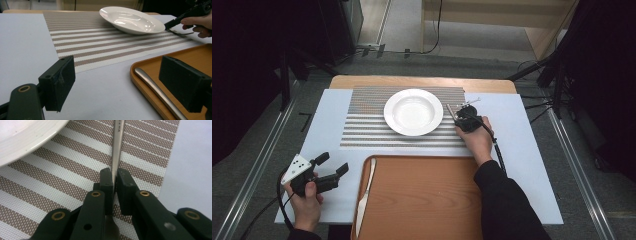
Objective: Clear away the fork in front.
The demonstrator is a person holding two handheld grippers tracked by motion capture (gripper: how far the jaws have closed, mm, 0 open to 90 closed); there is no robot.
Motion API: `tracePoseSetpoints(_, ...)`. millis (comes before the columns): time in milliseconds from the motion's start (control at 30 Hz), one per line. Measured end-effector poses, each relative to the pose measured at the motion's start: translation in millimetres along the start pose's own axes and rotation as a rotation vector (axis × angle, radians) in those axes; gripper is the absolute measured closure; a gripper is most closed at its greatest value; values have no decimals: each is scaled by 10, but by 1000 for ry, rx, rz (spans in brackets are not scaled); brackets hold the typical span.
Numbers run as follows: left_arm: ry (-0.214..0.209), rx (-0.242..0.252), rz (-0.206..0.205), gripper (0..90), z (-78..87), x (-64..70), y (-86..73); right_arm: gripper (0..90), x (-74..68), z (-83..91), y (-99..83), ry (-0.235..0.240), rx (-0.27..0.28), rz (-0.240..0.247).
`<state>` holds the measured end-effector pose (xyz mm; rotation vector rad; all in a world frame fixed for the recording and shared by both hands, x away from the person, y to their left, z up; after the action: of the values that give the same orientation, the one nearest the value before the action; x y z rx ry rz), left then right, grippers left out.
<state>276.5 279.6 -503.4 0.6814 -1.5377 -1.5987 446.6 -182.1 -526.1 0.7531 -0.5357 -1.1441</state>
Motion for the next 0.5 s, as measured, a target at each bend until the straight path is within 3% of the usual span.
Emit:
tracePoseSetpoints(67, 3, 0, -1, 129, -3, 2, -1, 834, 13, 3, -5, 3, 2, -24)
tracePoseSetpoints(367, 7, 2, -2, 129, -1, -4, -1, 841, 20, 10, -41, 3, 44, -30)
tracePoseSetpoints(500, 6, 6, -5, 129, 2, 0, 3, 841, 40, 25, -59, 24, 63, -35)
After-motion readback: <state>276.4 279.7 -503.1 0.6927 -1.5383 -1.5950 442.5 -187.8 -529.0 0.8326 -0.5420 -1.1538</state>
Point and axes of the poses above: each handheld gripper's, and its own axes: z roughly backward along the jaws, y roughly out of its top, x roughly to its right, the point moved 3 cm from there along -z, roughly forward along the jaws, and after that the axes turned 14 degrees about x, right-handed, at the moved point
